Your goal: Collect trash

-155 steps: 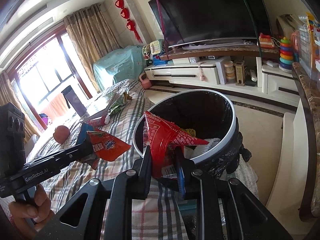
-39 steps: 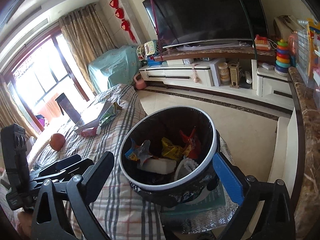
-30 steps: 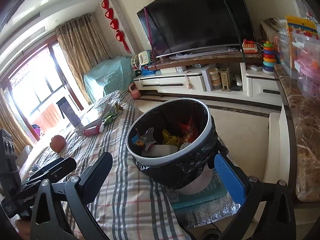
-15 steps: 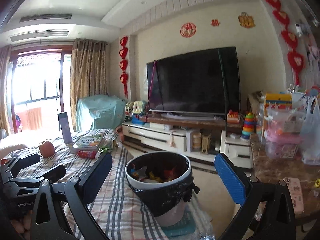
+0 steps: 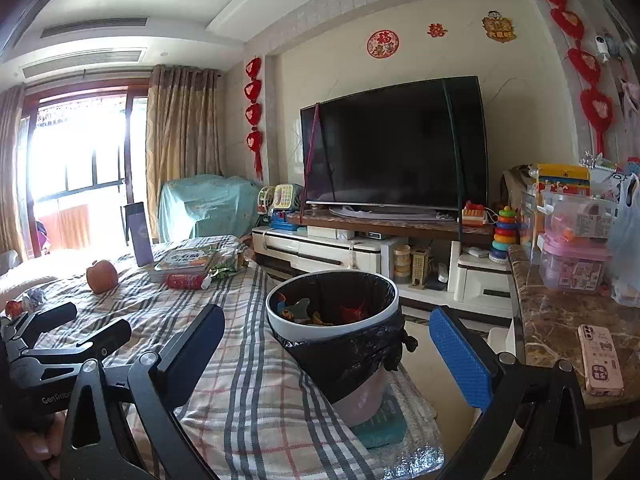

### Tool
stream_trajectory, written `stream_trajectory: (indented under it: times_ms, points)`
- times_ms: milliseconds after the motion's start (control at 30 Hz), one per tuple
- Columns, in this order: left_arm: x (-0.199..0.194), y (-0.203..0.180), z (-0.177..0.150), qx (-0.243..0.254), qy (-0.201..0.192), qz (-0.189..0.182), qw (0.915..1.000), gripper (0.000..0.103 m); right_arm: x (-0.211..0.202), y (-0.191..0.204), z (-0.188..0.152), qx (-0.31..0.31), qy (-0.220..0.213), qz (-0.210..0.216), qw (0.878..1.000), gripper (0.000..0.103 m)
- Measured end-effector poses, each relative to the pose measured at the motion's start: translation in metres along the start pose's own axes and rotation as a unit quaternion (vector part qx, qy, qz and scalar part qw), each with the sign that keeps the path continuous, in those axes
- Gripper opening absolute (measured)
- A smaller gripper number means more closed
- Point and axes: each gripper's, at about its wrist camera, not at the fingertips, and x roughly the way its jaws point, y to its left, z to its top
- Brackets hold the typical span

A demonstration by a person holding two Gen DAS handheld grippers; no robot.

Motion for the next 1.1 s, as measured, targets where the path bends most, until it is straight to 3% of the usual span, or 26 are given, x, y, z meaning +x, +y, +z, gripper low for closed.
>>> stream_trajectory:
  times_ms: [1100]
  points:
    - [-0.0068, 0.0022, -0.0023, -0.012, -0.006, -0.003, 0.9999, 0.103, 0.0014, -0.0023, -0.0069, 0.008, 0.019, -0.007, 1.0, 0.103]
